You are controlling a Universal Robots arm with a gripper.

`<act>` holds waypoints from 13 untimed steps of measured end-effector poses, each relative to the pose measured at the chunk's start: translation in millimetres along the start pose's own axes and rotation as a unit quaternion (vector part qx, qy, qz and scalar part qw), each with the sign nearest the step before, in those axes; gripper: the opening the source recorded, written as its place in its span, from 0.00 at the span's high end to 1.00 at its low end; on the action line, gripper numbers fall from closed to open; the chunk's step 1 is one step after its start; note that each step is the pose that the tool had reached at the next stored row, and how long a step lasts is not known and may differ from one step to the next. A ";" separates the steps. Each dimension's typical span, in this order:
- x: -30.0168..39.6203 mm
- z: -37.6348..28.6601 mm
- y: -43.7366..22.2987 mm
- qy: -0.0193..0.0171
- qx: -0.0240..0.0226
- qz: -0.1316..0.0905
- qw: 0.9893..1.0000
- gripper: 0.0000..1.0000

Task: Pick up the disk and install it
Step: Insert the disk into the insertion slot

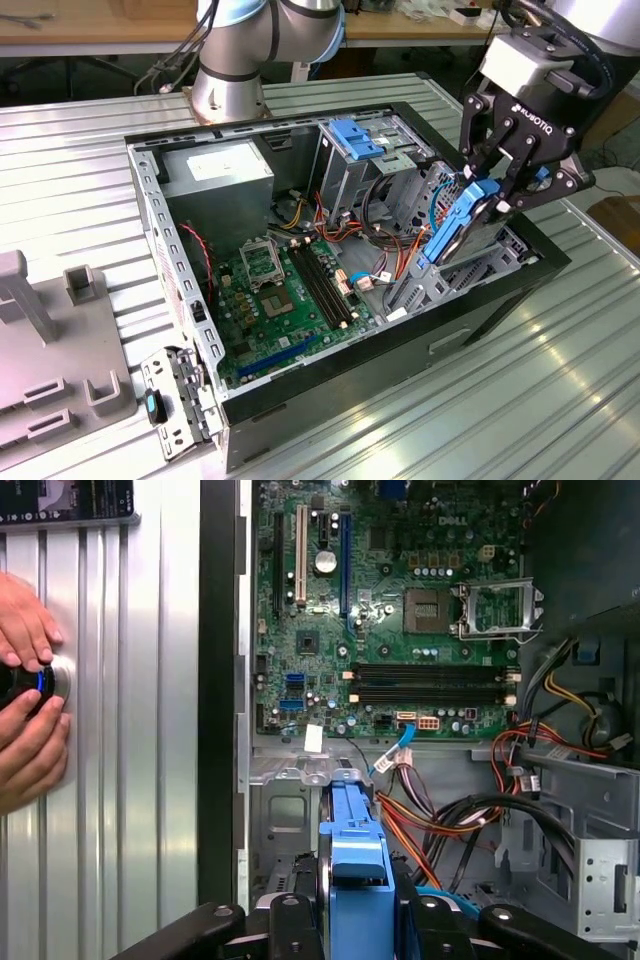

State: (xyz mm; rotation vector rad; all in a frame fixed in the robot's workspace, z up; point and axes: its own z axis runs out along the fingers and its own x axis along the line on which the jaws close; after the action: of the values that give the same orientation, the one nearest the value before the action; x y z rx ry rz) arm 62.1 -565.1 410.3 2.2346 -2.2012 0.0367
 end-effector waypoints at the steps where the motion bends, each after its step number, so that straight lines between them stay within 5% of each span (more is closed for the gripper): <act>1: 0.1 0.8 0.0 0.000 0.000 0.000 1.000 0.64; 8: 1.7 18.3 0.3 0.000 0.000 0.000 1.000 0.64; 13: 2.5 24.6 0.4 0.000 0.000 0.000 1.000 0.64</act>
State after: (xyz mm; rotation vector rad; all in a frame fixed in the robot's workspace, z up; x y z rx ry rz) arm 62.0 -568.1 385.7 2.2346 -2.2013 0.0366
